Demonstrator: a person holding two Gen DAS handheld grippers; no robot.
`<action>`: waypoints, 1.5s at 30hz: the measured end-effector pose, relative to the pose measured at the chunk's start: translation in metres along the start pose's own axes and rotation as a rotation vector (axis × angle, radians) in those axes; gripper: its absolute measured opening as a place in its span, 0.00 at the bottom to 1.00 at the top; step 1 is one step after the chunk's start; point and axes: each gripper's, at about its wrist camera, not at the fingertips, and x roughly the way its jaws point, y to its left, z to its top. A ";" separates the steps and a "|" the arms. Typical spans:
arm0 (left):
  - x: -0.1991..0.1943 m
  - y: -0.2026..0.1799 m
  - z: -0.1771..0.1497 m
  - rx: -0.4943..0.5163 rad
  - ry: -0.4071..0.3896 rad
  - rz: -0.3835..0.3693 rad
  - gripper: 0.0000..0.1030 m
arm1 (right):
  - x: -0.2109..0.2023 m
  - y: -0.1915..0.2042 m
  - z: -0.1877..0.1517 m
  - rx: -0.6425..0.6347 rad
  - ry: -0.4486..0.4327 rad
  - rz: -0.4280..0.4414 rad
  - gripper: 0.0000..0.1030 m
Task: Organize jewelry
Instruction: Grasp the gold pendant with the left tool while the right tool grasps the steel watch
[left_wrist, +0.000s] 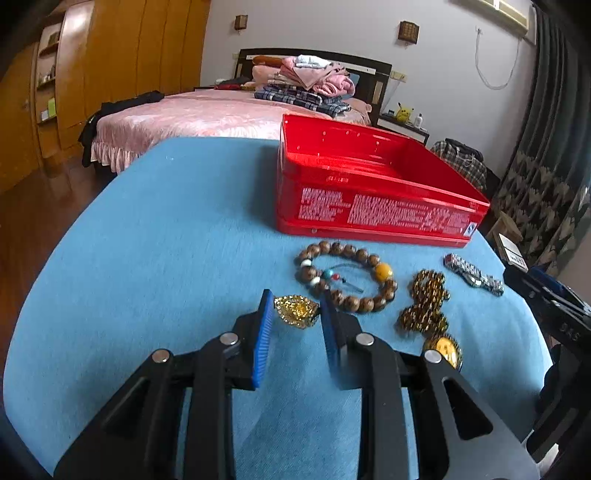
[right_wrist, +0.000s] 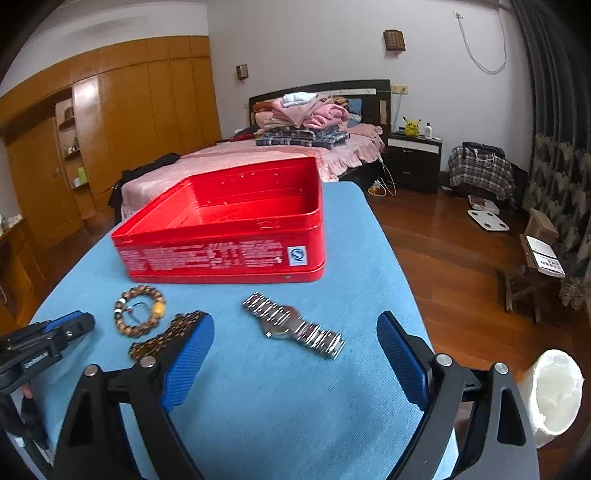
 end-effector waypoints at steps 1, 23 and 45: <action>-0.001 0.000 0.001 -0.001 -0.005 -0.001 0.24 | 0.003 0.000 0.001 -0.002 0.011 0.001 0.80; -0.002 -0.016 0.010 0.022 -0.036 -0.004 0.24 | 0.016 -0.002 0.005 -0.011 0.113 0.066 0.51; 0.001 -0.015 0.010 0.009 -0.032 0.000 0.24 | 0.049 0.018 0.008 -0.048 0.240 0.068 0.52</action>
